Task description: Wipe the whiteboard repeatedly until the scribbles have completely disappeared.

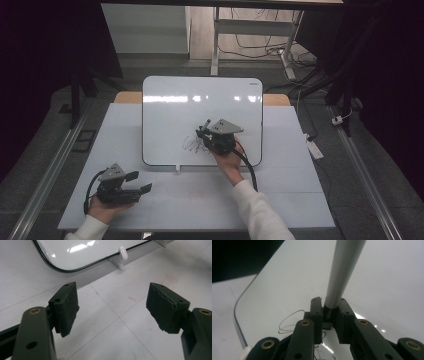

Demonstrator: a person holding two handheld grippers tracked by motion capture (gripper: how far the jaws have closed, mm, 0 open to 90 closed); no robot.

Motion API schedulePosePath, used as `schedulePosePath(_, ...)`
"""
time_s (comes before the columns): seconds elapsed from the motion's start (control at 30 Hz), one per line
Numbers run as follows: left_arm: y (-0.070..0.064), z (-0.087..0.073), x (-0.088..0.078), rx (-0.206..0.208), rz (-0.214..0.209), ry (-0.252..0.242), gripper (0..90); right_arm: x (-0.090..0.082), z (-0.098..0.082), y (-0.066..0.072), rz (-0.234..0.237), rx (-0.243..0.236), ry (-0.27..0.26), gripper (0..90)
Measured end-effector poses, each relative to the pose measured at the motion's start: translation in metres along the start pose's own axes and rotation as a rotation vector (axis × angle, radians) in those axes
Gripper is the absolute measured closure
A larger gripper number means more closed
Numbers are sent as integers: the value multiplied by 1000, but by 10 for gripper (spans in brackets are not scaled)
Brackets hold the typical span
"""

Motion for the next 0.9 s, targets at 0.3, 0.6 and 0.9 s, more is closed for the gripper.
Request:
schedulePosePath(0.3, 3, 0, 2, -4, -2, 0, 268, 1, -6, 8, 5, -65, 33, 779)
schedulePosePath(0.6, 2, 2, 2, 5, 0, 0, 268, 12, -9, 23, 52, -172, 79, 779)
schedulePosePath(0.9, 4, 1, 0, 3, 8, -8, 270, 29, -12, 42, 134, -211, 138, 779)
Point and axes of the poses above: each handheld gripper's, and its own axes: x roughly forward along the jaws, z roughly out of its top, y roughly to its left, the point moved 5 cm from there along x, roughly forward along the jaws, and after that the axes turned 13 degrees about x, right-handed, at the moved point
